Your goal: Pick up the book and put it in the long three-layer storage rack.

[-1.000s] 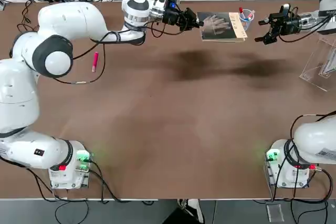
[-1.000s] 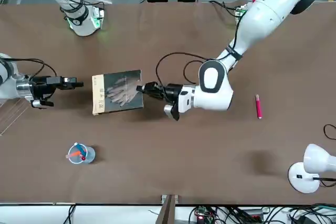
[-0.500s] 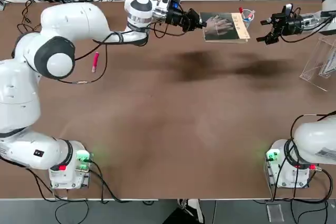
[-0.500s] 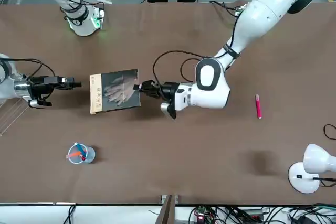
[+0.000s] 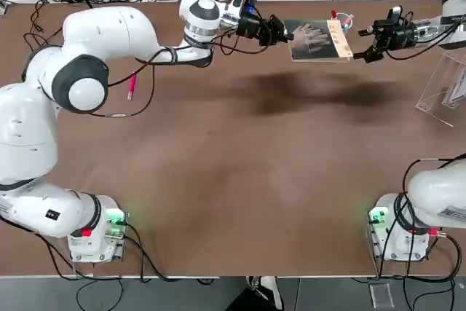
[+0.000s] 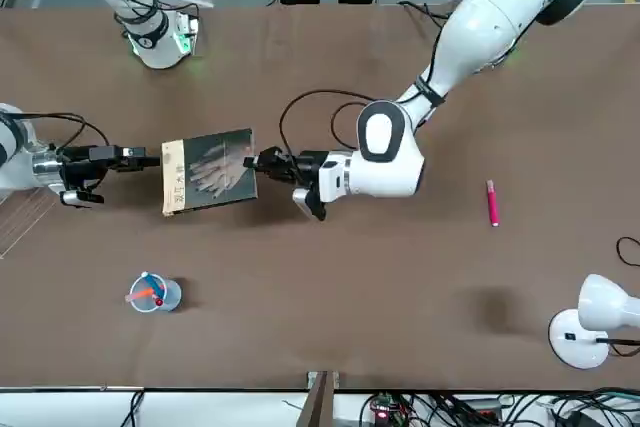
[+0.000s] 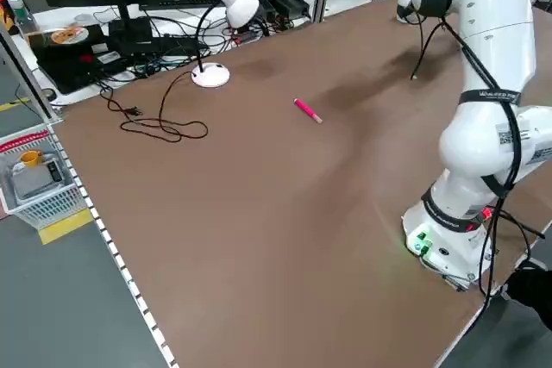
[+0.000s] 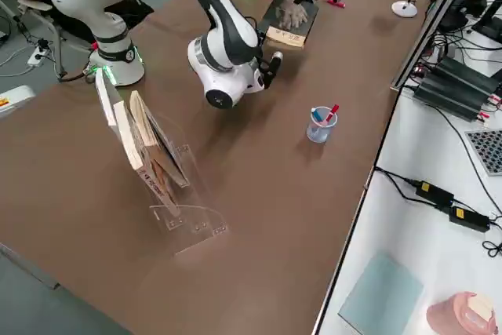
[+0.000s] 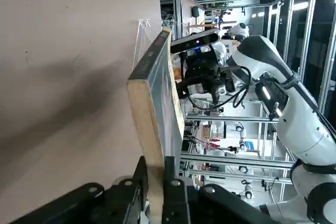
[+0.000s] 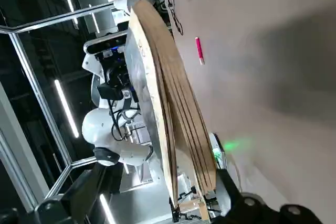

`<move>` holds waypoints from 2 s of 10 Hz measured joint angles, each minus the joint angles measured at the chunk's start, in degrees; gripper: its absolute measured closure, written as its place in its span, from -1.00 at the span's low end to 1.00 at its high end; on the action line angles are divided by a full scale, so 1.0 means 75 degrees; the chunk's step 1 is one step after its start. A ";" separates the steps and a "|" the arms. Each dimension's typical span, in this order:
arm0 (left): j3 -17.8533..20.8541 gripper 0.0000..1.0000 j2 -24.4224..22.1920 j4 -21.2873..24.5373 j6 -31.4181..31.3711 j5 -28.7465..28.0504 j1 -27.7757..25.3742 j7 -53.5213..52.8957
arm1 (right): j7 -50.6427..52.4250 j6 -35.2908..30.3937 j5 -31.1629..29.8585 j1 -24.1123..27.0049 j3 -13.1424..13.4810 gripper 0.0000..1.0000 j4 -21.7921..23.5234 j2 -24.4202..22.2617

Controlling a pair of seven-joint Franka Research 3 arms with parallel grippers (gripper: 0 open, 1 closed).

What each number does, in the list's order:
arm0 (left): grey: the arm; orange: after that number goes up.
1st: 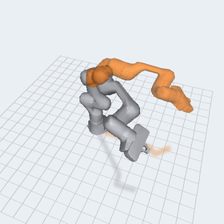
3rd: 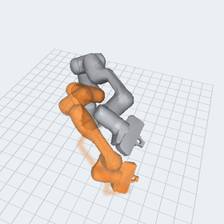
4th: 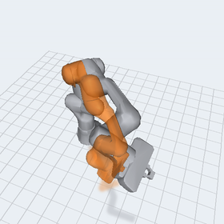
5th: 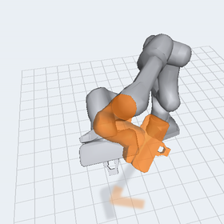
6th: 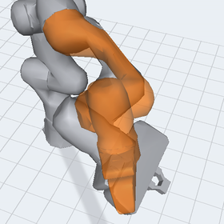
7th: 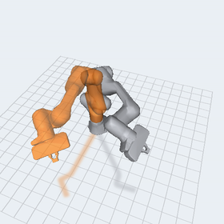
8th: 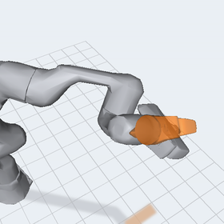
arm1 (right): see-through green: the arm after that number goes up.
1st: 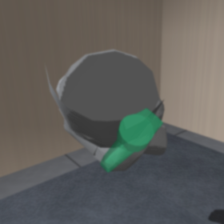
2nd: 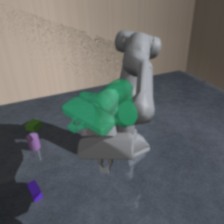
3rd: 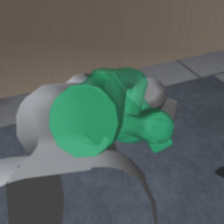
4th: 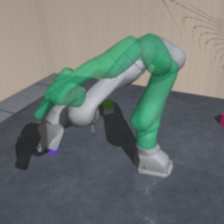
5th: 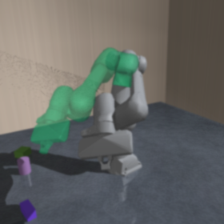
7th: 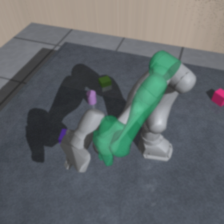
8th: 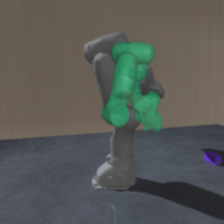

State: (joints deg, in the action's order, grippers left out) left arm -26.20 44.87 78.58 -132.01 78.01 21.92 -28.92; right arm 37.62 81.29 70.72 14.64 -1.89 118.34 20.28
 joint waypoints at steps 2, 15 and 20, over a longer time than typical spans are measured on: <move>0.0003 0.99 0.0022 -0.0095 -0.0003 0.0051 0.0002 0.0002 | 0.0041 0.0055 -0.0024 -0.0001 0.0004 -1.00 -0.0027 0.0059; 0.0029 0.99 0.0042 -0.0191 -0.0003 0.0971 0.0149 0.0003 | -0.0284 -0.0310 -0.0112 0.0086 0.0025 -1.00 -0.0177 0.0181; 0.0029 0.99 0.0042 -0.0203 -0.0003 0.0972 0.0149 0.0003 | -0.0543 -0.0579 -0.0112 0.0241 0.0038 -1.00 -0.0354 0.0180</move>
State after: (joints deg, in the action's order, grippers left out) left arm -25.99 45.19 77.06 -132.03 85.30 23.04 -28.90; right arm 33.54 76.94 69.87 16.45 -1.61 115.69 21.63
